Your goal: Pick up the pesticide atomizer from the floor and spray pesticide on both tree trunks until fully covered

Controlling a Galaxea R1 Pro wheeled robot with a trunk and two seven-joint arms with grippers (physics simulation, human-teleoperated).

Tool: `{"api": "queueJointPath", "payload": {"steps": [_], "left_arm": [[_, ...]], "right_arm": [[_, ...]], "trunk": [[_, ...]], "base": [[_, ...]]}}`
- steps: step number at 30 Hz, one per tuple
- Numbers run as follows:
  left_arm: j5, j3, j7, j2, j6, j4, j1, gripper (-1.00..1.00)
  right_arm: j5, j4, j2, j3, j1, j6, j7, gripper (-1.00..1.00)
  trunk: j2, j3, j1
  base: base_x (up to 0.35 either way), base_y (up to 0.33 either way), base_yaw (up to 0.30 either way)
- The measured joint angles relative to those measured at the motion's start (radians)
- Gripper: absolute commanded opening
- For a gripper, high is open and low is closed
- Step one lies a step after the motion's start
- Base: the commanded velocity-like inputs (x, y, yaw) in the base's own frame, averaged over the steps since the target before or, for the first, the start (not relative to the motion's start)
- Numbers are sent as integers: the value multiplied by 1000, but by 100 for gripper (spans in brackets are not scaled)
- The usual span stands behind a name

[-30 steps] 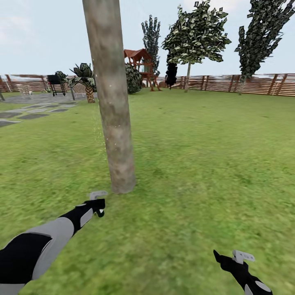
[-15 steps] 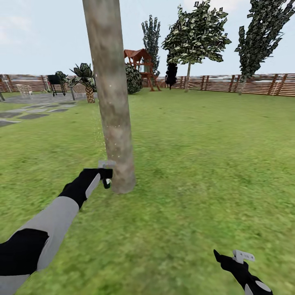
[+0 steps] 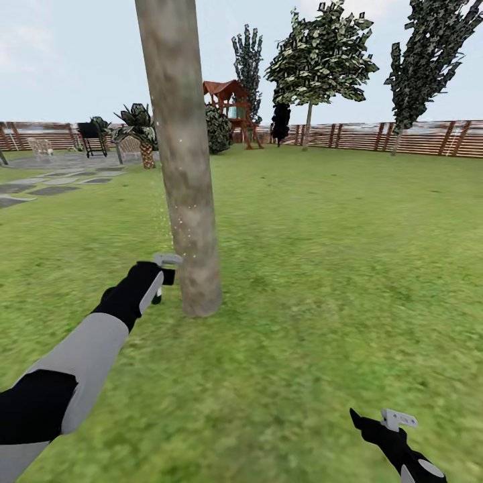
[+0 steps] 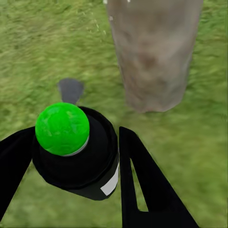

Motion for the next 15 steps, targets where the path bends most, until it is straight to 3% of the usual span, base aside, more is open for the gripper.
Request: {"api": "queueJointPath", "payload": {"steps": [2, 6, 8, 9, 15], "left_arm": [[-6, 1, 4, -1, 20, -6, 0, -100], [-10, 2, 5, -3, 171, -138, -36, -100], [-4, 2, 5, -2, 265, -183, -100, -100], [-16, 2, 6, -2, 278, -187, -121, -100], [-6, 2, 6, -4, 288, -187, -240, -100]], "right_arm": [[0, 0, 0, 0, 0, 0, 0, 100], [0, -1, 0, -1, 0, 0, 0, 100], [0, -1, 0, -1, 0, 0, 0, 100], [0, -2, 0, -1, 0, 0, 1, 100], [-1, -2, -1, -3, 0, 0, 0, 100]], "trunk": [[0, 0, 0], [0, 0, 0], [0, 0, 0], [0, 0, 0], [0, 0, 0]], "base": [[0, 0, 0], [0, 0, 0], [0, 0, 0], [0, 0, 0], [0, 0, 0]]}}
